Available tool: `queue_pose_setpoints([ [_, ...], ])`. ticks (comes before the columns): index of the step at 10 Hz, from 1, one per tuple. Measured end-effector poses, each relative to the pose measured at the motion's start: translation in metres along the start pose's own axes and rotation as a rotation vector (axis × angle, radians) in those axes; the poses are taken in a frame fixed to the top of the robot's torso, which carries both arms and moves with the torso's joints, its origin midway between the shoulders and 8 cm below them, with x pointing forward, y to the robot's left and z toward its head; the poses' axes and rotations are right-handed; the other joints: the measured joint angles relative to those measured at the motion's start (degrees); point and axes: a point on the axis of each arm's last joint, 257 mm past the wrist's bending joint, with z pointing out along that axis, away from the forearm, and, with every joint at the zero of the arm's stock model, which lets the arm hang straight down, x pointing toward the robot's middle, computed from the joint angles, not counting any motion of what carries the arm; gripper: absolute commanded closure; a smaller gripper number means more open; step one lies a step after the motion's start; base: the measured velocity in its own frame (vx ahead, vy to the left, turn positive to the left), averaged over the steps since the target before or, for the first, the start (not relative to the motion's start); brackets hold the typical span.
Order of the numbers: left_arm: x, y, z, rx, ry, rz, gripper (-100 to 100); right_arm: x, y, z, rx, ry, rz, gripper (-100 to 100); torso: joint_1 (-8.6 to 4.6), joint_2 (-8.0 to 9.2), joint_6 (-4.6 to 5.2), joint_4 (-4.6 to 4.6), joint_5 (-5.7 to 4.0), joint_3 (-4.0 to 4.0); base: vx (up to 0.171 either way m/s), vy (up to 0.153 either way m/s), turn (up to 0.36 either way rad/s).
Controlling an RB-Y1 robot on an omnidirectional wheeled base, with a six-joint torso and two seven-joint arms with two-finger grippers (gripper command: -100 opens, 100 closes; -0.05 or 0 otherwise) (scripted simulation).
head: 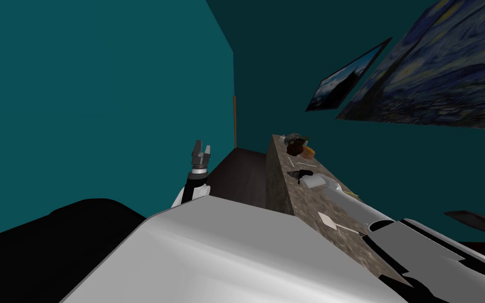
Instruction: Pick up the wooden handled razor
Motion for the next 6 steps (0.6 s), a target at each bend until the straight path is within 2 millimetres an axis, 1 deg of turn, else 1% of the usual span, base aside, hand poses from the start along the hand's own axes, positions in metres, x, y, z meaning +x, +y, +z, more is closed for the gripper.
queue_pose_setpoints([
  [1, 0.0, 0.0, 0.0, 0.0, 0.0, 0.0, 0, -0.001, 0.007, 0.003, -0.008, 0.006, -0.011, -100, -0.01, 0.09, -0.05, -0.04, -0.11, 0.02, -0.083, 0.001, 0.009],
  [2, 0.0, 0.0, 0.0, 0.0, 0.0, 0.0, 0, -0.009, 0.009, 0.004, -0.012, 0.003, -0.013, -100, -0.01, -0.03, -0.03, -0.05, -0.09, -0.03, -0.028, 0.002, -0.013],
  [4, 0.0, 0.0, 0.0, 0.0, 0.0, 0.0, 0, -0.035, 0.009, 0.004, 0.0, -0.024, -0.005, -100, 0.0, -0.34, -0.04, -0.12, -0.09, -0.21, 0.0, 0.0, 0.0],
  [5, 0.0, 0.0, 0.0, 0.0, 0.0, 0.0, 0, -0.037, 0.009, 0.004, 0.0, -0.026, -0.004, 100, -0.03, -0.38, -0.02, -0.15, -0.11, -0.24, 0.0, 0.0, 0.0],
  [6, 0.0, 0.0, 0.0, 0.0, 0.0, 0.0, 0, -0.037, 0.009, 0.004, 0.0, -0.026, -0.004, 100, -0.06, -0.4, -0.01, -0.15, -0.12, -0.26, 0.0, 0.0, 0.0],
])
